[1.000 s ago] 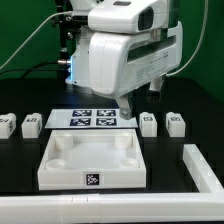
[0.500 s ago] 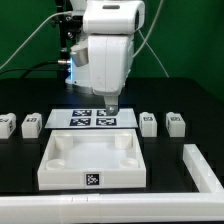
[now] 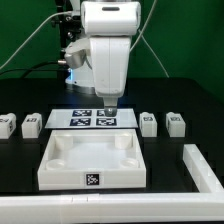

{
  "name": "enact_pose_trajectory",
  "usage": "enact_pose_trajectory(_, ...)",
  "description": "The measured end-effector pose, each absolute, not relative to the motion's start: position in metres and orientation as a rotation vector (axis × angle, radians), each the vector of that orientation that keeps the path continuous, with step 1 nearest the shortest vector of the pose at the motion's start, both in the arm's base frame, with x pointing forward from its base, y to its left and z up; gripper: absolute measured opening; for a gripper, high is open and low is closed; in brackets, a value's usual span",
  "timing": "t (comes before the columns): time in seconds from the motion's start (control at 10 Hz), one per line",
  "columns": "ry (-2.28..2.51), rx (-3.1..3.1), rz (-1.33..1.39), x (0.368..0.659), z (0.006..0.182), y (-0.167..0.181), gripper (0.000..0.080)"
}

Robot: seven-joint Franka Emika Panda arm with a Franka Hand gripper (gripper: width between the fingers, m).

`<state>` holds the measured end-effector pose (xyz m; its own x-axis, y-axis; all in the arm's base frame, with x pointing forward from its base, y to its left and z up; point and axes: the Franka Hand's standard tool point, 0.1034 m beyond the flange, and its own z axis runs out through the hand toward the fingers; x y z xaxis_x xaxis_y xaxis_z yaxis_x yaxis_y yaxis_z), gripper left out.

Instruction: Assemble one leg

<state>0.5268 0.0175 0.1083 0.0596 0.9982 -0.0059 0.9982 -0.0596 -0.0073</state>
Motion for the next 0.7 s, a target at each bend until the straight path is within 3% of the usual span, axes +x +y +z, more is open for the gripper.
enact_pose_trajectory(0.1,-2.156,-2.284,0.013,0.526,0.107,0.016,0.065)
enact_pose_trajectory(0.3,-2.14,-2.284,0.032,0.485,0.087,-0.003,0.065)
enact_pose_trajectory(0.5,-2.191,-2.251,-0.011,0.462,0.066,-0.019,0.065)
enact_pose_trajectory(0.7,-2.193,-2.264,-0.056,0.458,0.044,-0.024,0.065)
